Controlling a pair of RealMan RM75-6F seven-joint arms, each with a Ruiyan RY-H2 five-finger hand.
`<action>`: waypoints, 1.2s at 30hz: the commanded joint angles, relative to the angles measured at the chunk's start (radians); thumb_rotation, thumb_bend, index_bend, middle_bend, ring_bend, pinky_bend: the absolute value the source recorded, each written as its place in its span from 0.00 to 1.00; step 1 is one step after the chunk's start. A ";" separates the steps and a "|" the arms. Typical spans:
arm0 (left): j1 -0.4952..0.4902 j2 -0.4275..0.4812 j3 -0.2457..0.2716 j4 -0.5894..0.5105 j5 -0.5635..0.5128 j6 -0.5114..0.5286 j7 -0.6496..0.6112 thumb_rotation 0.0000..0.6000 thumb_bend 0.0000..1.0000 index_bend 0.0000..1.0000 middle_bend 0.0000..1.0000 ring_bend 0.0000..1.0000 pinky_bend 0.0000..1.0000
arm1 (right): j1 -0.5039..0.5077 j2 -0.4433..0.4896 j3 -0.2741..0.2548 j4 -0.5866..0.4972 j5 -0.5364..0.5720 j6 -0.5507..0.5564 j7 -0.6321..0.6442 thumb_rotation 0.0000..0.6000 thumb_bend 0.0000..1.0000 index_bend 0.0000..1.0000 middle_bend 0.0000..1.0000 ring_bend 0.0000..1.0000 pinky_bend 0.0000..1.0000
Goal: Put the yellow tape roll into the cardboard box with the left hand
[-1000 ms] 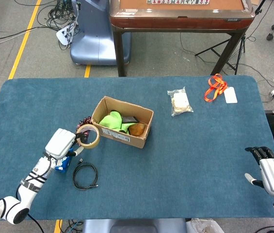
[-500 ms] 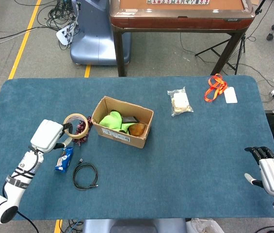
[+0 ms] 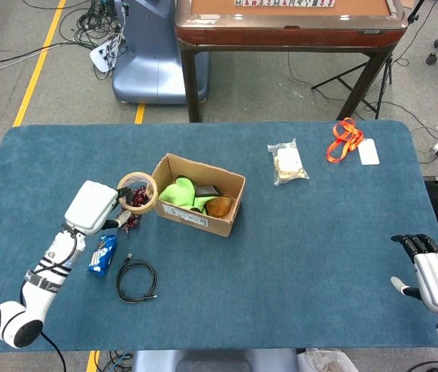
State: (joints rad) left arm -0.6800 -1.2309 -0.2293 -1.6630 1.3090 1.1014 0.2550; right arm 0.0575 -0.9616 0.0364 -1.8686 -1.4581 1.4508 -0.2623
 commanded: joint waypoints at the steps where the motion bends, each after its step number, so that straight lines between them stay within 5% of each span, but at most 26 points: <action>1: -0.030 -0.018 -0.019 -0.018 -0.039 -0.027 0.042 1.00 0.38 0.72 1.00 1.00 1.00 | -0.001 0.002 0.001 -0.001 -0.001 0.002 0.003 1.00 0.08 0.29 0.31 0.22 0.52; 14: -0.124 -0.062 -0.032 -0.081 -0.148 -0.078 0.231 1.00 0.38 0.70 1.00 1.00 1.00 | -0.002 0.011 0.002 -0.004 -0.004 0.006 0.015 1.00 0.08 0.29 0.31 0.22 0.52; 25: -0.150 -0.072 -0.027 -0.106 -0.192 -0.063 0.281 1.00 0.37 0.38 1.00 1.00 1.00 | -0.001 0.011 0.002 -0.003 -0.004 0.003 0.018 1.00 0.08 0.31 0.32 0.22 0.52; 36: -0.169 -0.084 -0.025 -0.104 -0.198 -0.048 0.281 1.00 0.37 0.30 1.00 1.00 1.00 | 0.000 0.012 0.003 -0.003 -0.001 0.001 0.020 1.00 0.08 0.31 0.32 0.22 0.52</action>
State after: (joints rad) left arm -0.8482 -1.3139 -0.2539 -1.7674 1.1103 1.0518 0.5370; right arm 0.0570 -0.9496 0.0393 -1.8715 -1.4591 1.4513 -0.2423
